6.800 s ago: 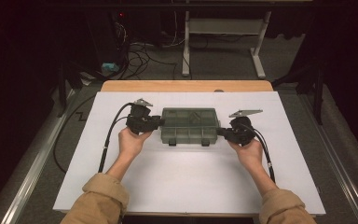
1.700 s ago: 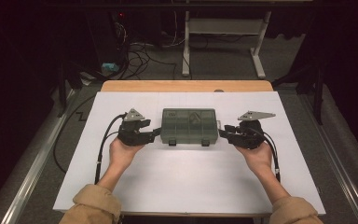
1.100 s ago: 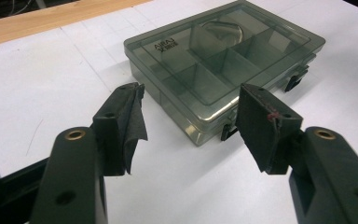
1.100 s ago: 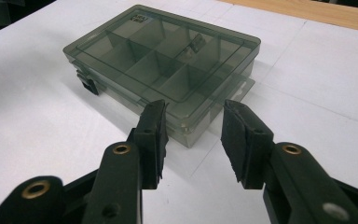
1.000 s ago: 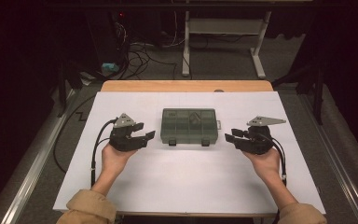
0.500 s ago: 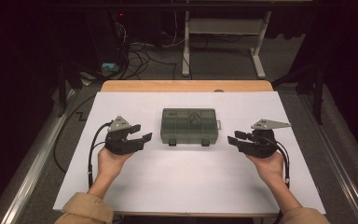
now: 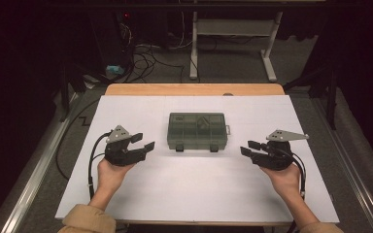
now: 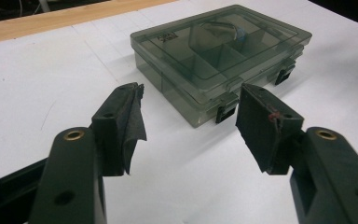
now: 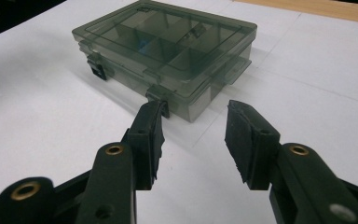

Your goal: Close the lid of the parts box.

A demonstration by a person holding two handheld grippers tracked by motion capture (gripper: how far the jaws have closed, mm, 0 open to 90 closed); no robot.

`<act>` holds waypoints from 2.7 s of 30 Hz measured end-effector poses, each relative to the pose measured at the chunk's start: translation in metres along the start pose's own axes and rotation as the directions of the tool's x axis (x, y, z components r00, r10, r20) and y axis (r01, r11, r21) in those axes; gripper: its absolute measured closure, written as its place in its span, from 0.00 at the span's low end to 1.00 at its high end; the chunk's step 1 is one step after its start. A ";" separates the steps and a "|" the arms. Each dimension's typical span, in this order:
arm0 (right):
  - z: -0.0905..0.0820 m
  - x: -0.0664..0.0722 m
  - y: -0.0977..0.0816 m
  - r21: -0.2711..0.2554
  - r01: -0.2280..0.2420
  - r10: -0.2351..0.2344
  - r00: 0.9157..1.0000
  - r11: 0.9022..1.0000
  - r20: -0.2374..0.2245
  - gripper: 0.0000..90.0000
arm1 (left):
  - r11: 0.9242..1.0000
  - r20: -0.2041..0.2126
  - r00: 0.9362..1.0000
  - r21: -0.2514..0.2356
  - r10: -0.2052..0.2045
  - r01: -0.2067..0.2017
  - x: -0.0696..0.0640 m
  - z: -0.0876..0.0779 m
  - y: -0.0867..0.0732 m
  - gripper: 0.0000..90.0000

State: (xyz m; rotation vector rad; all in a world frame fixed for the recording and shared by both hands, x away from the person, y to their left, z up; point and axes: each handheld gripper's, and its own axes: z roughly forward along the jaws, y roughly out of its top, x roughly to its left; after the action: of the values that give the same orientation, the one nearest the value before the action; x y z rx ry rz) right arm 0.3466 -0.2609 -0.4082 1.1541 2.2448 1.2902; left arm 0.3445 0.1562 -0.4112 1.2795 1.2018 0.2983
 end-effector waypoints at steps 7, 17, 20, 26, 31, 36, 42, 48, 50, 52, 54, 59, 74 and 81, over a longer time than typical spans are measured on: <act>-0.006 0.000 -0.007 -0.012 -0.008 0.008 1.000 1.000 -0.001 0.62 | 1.000 -0.002 1.000 -0.016 -0.011 0.011 0.002 -0.011 0.000 0.45; -0.018 0.001 -0.015 -0.028 -0.010 0.010 1.000 1.000 -0.004 0.61 | 1.000 -0.003 1.000 -0.026 -0.016 0.016 0.005 -0.023 -0.006 0.44; -0.021 0.000 -0.018 -0.032 -0.018 0.018 1.000 0.999 -0.008 0.60 | 0.999 0.000 1.000 -0.038 -0.017 0.017 0.005 -0.027 -0.006 0.44; -0.026 0.000 -0.026 -0.040 -0.040 0.039 0.999 0.998 -0.023 0.58 | 0.999 0.001 1.000 -0.039 -0.027 0.027 0.006 -0.035 -0.010 0.43; -0.030 0.002 -0.031 -0.050 -0.039 0.038 0.999 0.998 -0.020 0.56 | 0.999 -0.009 0.999 -0.040 -0.033 0.032 0.009 -0.040 -0.013 0.43; -0.034 0.004 -0.035 -0.058 -0.032 0.031 0.999 0.998 -0.019 0.56 | 0.998 -0.013 0.999 -0.053 -0.042 0.042 0.012 -0.045 -0.015 0.43; -0.039 0.005 -0.039 -0.072 -0.033 0.032 0.999 0.997 -0.017 0.55 | 0.997 -0.014 0.999 -0.065 -0.041 0.040 0.014 -0.054 -0.017 0.43; -0.042 0.007 -0.044 -0.077 -0.033 0.032 0.999 0.997 -0.013 0.54 | 0.997 -0.018 0.999 -0.069 -0.049 0.047 0.017 -0.060 -0.021 0.43; -0.043 0.007 -0.046 -0.080 -0.033 0.032 0.999 0.996 -0.012 0.53 | 0.996 -0.017 0.998 -0.074 -0.053 0.051 0.018 -0.061 -0.021 0.43; -0.044 0.007 -0.048 -0.085 -0.035 0.034 0.999 0.996 -0.010 0.53 | 0.995 -0.019 0.998 -0.078 -0.057 0.056 0.018 -0.063 -0.022 0.43; -0.046 0.007 -0.050 -0.087 -0.038 0.037 0.999 0.996 -0.010 0.53 | 0.996 -0.025 0.998 -0.078 -0.052 0.049 0.019 -0.064 -0.022 0.43; -0.050 0.006 -0.055 -0.095 -0.042 0.043 0.999 0.995 0.002 0.53 | 0.995 -0.028 0.998 -0.081 -0.052 0.049 0.020 -0.067 -0.024 0.43; -0.059 0.001 -0.070 -0.122 -0.059 0.065 0.997 0.991 0.047 0.47 | 0.990 -0.054 0.996 -0.121 -0.074 0.067 0.028 -0.076 -0.033 0.39; -0.061 -0.001 -0.075 -0.129 -0.057 0.066 0.996 0.990 0.067 0.45 | 0.989 -0.059 0.995 -0.130 -0.075 0.067 0.031 -0.079 -0.036 0.38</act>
State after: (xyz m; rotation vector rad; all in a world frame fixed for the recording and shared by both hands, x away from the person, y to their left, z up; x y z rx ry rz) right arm 0.2734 -0.3173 -0.4369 1.2119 2.0602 1.3717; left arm 0.2787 0.2118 -0.4438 1.1206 1.2592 0.3611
